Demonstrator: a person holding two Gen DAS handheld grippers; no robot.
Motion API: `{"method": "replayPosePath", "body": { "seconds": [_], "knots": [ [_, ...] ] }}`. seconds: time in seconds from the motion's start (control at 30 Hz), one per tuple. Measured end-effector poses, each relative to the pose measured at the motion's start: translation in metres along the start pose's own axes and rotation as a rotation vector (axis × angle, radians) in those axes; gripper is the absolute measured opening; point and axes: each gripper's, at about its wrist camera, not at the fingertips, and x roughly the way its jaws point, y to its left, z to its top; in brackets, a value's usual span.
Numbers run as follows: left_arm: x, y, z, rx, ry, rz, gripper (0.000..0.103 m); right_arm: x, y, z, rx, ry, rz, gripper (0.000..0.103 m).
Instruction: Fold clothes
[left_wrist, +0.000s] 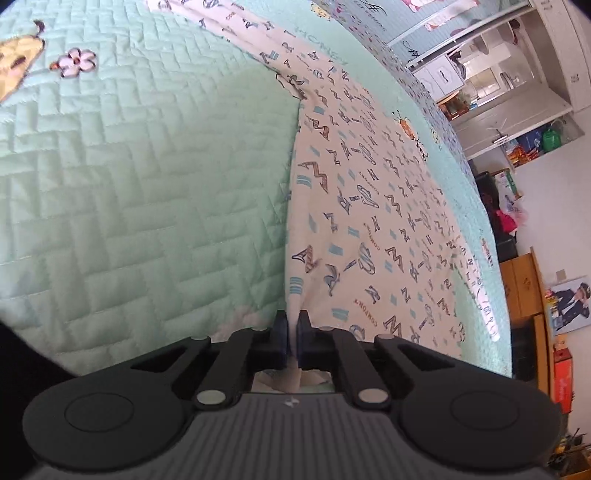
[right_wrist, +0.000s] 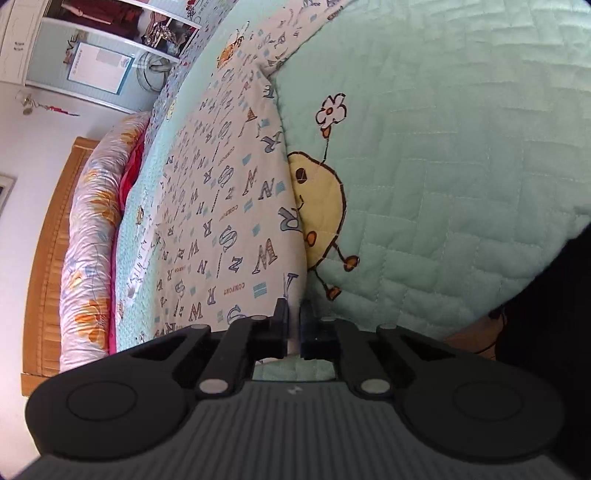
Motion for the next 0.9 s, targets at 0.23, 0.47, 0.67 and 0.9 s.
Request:
{"method": "replayPosePath", "body": {
  "seconds": [0.23,0.47,0.67,0.9],
  "knots": [
    [0.006,0.018,0.005,-0.023,0.027,0.011,0.004,-0.004,-0.006,0.001,0.007,-0.012,-0.087,0.004],
    [-0.009,0.01,0.0,0.025,-0.009,0.059,0.008,-0.011,0.001,0.01,-0.015,0.019,-0.11,0.006],
    [-0.053,-0.017,0.008,0.19,-0.092,0.14,0.027,-0.061,0.01,0.021,-0.008,-0.169,-0.206,0.059],
    [-0.048,-0.071,0.01,0.355,-0.145,0.178,0.044,-0.023,0.021,0.055,-0.046,-0.191,-0.125,0.072]
  ]
}}
